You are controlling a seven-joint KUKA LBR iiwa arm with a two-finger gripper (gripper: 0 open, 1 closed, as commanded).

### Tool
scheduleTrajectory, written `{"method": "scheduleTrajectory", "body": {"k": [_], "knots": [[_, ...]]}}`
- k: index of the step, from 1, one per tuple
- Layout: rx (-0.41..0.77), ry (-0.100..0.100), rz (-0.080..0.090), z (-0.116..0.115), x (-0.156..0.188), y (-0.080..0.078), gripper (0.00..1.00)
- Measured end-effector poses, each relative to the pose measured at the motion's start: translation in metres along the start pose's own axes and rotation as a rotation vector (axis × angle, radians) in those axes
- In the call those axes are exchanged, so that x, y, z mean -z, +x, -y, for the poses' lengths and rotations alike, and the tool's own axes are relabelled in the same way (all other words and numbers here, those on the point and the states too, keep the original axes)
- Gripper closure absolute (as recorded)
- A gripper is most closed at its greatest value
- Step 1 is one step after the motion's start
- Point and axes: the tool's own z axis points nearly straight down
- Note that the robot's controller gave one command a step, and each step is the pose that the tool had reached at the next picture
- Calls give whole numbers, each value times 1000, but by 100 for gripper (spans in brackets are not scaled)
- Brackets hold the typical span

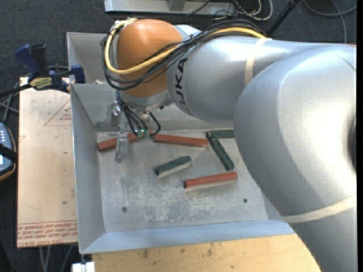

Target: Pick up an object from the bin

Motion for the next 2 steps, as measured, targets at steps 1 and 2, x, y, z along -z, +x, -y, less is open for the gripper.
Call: {"method": "scheduleTrajectory", "body": {"k": [1, 2], "knots": [[-1, 0, 3, 0, 2, -1, 0], [126, -1, 10, 1, -1, 16, 0]]}}
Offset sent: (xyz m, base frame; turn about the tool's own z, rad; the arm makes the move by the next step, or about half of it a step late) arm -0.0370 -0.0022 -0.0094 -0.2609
